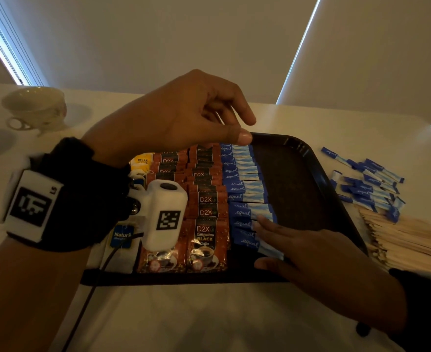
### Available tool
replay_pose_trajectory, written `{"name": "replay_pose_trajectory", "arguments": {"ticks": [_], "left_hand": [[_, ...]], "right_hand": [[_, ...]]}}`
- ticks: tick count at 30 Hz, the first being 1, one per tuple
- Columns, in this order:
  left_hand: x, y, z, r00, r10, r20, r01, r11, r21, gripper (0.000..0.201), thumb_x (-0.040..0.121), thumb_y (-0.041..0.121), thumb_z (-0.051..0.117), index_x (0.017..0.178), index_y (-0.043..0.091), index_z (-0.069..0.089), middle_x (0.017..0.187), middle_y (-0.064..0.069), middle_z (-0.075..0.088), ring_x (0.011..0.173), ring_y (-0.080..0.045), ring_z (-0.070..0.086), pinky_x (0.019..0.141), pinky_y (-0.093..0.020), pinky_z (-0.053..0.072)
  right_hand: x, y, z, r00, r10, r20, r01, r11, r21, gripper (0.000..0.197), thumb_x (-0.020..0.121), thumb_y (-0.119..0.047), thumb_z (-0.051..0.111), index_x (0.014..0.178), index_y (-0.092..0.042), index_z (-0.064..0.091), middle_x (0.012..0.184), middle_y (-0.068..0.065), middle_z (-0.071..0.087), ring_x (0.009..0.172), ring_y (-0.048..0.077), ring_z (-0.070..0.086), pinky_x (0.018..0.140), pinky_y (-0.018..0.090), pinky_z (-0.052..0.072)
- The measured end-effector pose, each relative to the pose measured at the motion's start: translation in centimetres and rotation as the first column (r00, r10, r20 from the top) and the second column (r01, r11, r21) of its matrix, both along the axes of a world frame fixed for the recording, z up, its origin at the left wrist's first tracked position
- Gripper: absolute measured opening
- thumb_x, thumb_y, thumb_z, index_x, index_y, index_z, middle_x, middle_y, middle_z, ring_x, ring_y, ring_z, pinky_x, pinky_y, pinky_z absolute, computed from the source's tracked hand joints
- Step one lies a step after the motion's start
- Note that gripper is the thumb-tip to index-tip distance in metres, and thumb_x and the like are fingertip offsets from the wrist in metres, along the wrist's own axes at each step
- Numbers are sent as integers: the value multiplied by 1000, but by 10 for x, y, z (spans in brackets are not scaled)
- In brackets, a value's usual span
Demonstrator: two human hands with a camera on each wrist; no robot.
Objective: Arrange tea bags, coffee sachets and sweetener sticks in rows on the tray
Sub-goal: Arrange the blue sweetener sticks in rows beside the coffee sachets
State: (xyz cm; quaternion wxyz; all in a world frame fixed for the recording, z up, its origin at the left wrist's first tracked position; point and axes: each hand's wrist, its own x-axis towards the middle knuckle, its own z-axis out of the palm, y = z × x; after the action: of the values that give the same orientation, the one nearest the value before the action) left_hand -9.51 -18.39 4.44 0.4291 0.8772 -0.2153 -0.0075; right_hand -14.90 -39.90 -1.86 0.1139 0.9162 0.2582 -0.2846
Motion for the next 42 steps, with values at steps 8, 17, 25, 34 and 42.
{"name": "replay_pose_trajectory", "arguments": {"ticks": [8,17,25,34,42], "left_hand": [[0,0,0,1000,-8,11,8,1000,9,41,69,41,66,105,21,66,86,7,70,82,-7,67,75,-18,55],[0,0,0,1000,5,3,-5,1000,4,37,72,37,68,105,21,66,85,6,71,79,-9,68,74,-23,56],[0,0,0,1000,1,4,-1,1000,26,37,72,40,67,105,23,66,87,5,70,81,-10,67,76,-28,55],[1,-1,0,1000,-18,11,18,1000,23,40,69,43,66,104,24,66,85,7,70,79,-7,67,73,-17,55],[-10,-18,-3,986,-163,-27,164,985,47,27,71,38,70,94,23,67,72,5,69,66,-8,64,61,-16,50]], "right_hand": [[13,4,-8,998,21,56,-25,997,67,69,87,-66,13,147,-39,-6,153,-22,-14,113,4,49,53,10,26],[20,-6,-7,989,103,104,-116,985,128,61,93,-56,33,145,-47,2,134,-33,-20,121,0,41,56,7,25],[20,-11,0,971,214,106,-229,961,156,45,98,-43,37,141,-48,26,149,-35,4,133,-2,33,93,18,42],[20,-6,6,992,-68,108,16,907,421,61,77,-66,36,135,-50,30,127,-34,47,95,-13,52,78,6,38],[28,24,23,647,73,-759,762,-112,638,84,67,-76,25,120,-18,56,70,10,45,49,11,33,41,20,23]]}}
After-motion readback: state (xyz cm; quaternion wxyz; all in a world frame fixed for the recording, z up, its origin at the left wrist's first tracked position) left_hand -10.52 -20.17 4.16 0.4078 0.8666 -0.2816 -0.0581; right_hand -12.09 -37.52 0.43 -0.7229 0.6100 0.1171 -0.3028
